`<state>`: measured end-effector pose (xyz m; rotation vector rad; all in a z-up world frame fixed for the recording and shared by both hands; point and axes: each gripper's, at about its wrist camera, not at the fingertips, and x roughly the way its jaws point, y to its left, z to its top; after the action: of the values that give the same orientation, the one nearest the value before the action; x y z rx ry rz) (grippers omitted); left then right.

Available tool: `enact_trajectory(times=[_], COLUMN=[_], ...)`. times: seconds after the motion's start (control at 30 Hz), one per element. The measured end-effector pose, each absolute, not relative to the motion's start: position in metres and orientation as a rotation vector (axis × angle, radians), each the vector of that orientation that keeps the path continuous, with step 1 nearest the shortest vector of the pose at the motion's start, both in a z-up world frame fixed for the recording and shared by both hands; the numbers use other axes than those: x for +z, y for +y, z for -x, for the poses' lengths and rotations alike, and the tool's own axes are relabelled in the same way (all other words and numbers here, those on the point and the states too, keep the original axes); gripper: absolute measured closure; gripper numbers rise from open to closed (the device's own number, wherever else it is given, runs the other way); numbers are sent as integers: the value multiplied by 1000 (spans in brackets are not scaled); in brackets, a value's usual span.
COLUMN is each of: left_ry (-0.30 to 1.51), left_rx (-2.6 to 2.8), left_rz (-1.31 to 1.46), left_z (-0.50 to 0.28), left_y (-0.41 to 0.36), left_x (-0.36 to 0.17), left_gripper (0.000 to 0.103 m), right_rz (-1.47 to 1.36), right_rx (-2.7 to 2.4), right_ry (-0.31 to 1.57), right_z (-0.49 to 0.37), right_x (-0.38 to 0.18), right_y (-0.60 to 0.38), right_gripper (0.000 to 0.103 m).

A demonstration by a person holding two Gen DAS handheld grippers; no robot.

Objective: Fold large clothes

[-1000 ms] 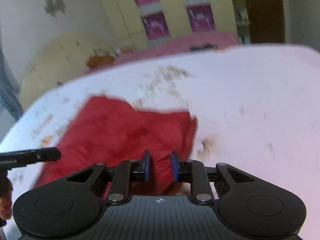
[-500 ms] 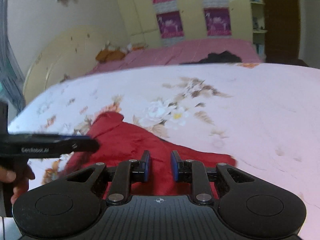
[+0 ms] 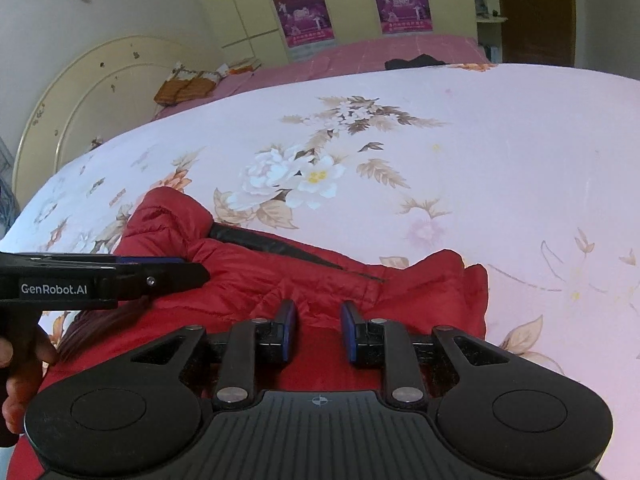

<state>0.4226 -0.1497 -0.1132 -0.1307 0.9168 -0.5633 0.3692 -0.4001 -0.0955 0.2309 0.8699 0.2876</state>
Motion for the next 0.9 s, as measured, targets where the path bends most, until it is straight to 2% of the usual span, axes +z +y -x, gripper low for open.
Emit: enact_trajectory(times=[0.07, 0.1, 0.13, 0.17, 0.27, 0.47, 0.6, 0.9], left_ry=[903, 888, 872, 856, 830, 795, 814, 845], left_rx=[-536, -523, -514, -507, -507, -453, -461, -409], left_rz=[88, 73, 61, 54, 43, 63, 128, 77], left_z=[-414, -407, -399, -392, -362, -309, -280, -272], left_y=[-153, -152, -151, -149, -142, -127, -119, -135], left_x=[-99, -90, -81, -74, -58, -46, -55, -91], left_gripper=[67, 59, 48, 45, 45, 52, 58, 57], right_rz=[-238, -256, -268, -276, -290, -277, -263, -254], right_rx=[274, 281, 286, 293, 327, 383, 409, 383], right_ry=[841, 809, 782, 755, 723, 737, 764, 816], right_z=[-360, -352, -342, -332, -305, -258, -246, -252], right_x=[-83, -73, -64, -54, -38, -31, -45, -89], right_y=[-403, -408, -412, -416, -425, -427, -424, -423], right_gripper=[80, 79, 79, 79, 79, 79, 79, 80])
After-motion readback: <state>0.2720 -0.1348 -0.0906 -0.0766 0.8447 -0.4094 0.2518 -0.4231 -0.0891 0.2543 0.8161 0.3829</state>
